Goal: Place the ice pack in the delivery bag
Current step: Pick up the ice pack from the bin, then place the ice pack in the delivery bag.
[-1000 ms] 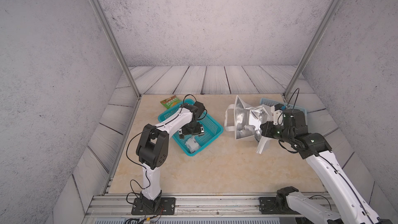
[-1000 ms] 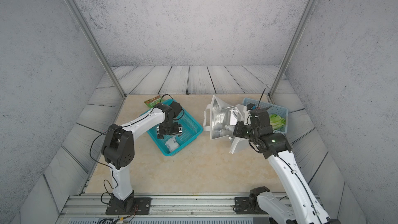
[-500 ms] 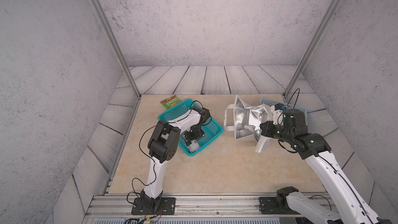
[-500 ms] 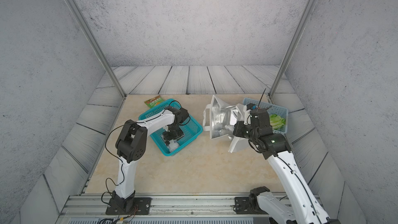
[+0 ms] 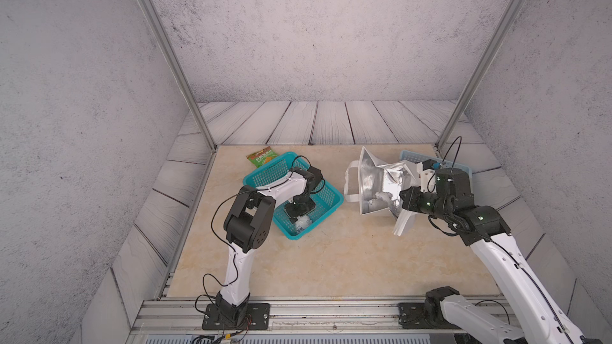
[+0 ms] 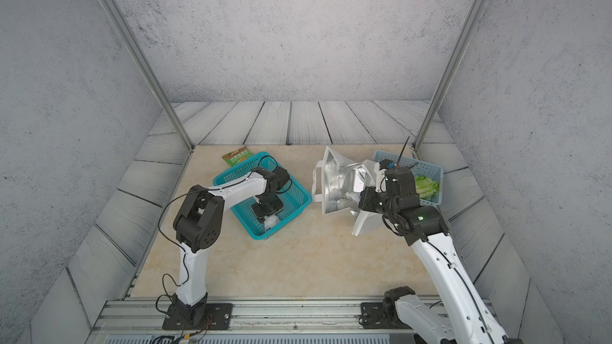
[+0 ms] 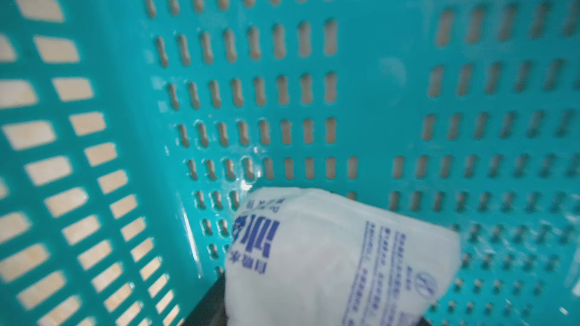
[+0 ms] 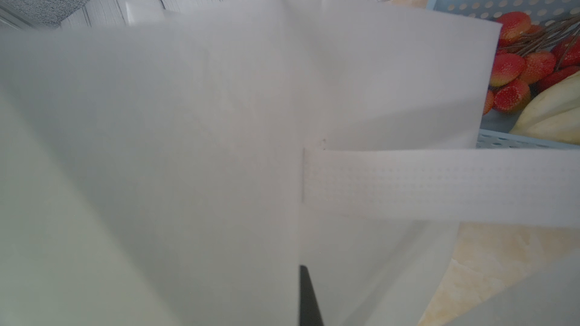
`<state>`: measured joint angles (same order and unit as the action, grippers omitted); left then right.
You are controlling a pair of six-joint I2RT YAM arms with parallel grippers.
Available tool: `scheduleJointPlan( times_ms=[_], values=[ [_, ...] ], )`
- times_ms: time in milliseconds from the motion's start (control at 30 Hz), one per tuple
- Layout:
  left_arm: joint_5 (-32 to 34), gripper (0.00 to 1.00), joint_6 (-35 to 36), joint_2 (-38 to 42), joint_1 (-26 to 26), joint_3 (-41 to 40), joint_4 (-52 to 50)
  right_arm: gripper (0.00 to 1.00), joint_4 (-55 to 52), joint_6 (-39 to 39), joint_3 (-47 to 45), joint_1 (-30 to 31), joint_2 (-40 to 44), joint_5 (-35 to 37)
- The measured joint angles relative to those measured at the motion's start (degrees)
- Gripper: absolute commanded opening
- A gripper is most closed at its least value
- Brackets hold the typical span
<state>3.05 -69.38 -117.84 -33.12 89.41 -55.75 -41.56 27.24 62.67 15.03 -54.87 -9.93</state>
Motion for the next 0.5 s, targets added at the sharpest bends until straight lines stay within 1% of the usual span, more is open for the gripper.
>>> scheduleJointPlan(
  times_ms=[100,167,200,300,333,400,500],
  values=[
    [-0.1,0.18,4.5,8.0,0.0,-1.2,2.8,0.00,-0.2,0.0,0.0,0.0,0.2,0.0],
    [-1.7,0.17,8.0,16.1,0.0,-2.3,6.1,0.00,-0.2,-0.1,0.0,0.0,0.2,0.0],
    [-3.6,0.17,9.9,21.7,-0.1,-3.0,9.1,0.00,-0.2,-0.1,0.0,0.0,0.2,0.0],
    [-9.2,0.17,13.1,32.1,-1.9,-3.5,16.7,0.00,-0.2,0.0,0.0,0.0,0.2,0.0],
    [-10.7,0.17,13.9,34.1,-3.3,-3.0,19.0,0.00,-0.1,0.0,0.0,0.0,0.1,0.0],
    [-13.2,0.17,15.6,35.3,-7.5,-1.1,23.2,0.00,0.0,0.0,0.0,-0.1,-0.3,-0.2],
    [-14.9,0.17,19.1,31.6,-14.3,3.4,26.6,0.00,0.3,0.0,0.0,-0.1,-0.9,-0.5]
  ],
)
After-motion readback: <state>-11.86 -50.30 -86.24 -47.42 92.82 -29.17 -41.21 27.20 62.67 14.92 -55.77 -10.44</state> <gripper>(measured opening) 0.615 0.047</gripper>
